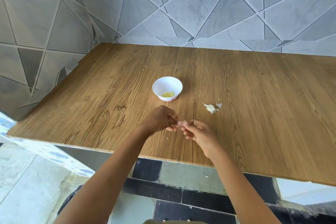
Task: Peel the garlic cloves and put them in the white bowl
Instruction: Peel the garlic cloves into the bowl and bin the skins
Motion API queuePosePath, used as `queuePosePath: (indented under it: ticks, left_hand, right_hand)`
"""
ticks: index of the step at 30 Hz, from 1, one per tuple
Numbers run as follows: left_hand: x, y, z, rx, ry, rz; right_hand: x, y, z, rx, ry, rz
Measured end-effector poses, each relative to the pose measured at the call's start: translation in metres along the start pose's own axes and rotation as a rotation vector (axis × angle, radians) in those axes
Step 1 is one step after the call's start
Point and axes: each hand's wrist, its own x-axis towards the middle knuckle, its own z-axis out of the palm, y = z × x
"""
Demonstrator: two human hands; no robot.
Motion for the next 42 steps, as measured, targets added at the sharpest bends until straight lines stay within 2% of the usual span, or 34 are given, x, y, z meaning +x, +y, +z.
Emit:
queuePosePath:
  ticks: [4, 9, 12, 14, 19, 22, 24, 26, 28, 31, 34, 37, 42]
  left_hand:
    - [0.001, 0.002, 0.002, -0.060, 0.004, -0.039]
    - [-0.001, -0.007, 0.014, -0.467, -0.039, -0.254]
    - [-0.002, -0.010, 0.018, -0.637, -0.050, -0.353]
    - [-0.001, -0.013, 0.022, -0.627, -0.011, -0.307]
    - [0.004, -0.018, 0.020, -0.041, 0.167, 0.190]
    - [0.006, -0.019, 0.013, 0.178, 0.158, 0.387]
    - [0.007, -0.020, 0.011, 0.255, 0.170, 0.468]
    - [0.007, -0.023, 0.012, 0.283, 0.207, 0.480]
    - [0.006, -0.024, 0.017, 0.277, 0.267, 0.424]
    - [0.006, -0.024, 0.023, 0.175, 0.316, 0.262]
    - [0.006, -0.027, 0.021, -0.073, 0.310, 0.127]
    - [0.005, -0.030, 0.017, -0.295, 0.246, 0.073]
    - [0.005, -0.030, 0.013, -0.375, 0.195, 0.081]
  right_hand:
    - [0.002, -0.001, -0.003, -0.126, 0.014, -0.175]
    - [0.003, 0.014, -0.003, -0.431, 0.101, -0.590]
    - [0.007, 0.022, -0.004, -0.494, 0.147, -0.737]
    - [0.009, 0.024, -0.004, -0.458, 0.165, -0.658]
    - [0.012, 0.003, -0.005, -0.058, 0.024, 0.006]
    - [0.013, -0.007, -0.006, 0.020, -0.006, 0.117]
    - [0.014, -0.007, -0.004, -0.049, 0.061, 0.084]
    - [0.013, -0.002, -0.001, -0.284, 0.179, -0.097]
    - [0.015, 0.008, 0.002, -0.572, 0.296, -0.352]
    - [0.017, 0.020, 0.003, -0.678, 0.328, -0.584]
    - [0.015, 0.019, 0.001, -0.607, 0.255, -0.558]
    - [0.014, 0.022, -0.005, -0.641, 0.210, -0.544]
    - [0.020, 0.016, -0.007, -0.621, 0.249, -0.498]
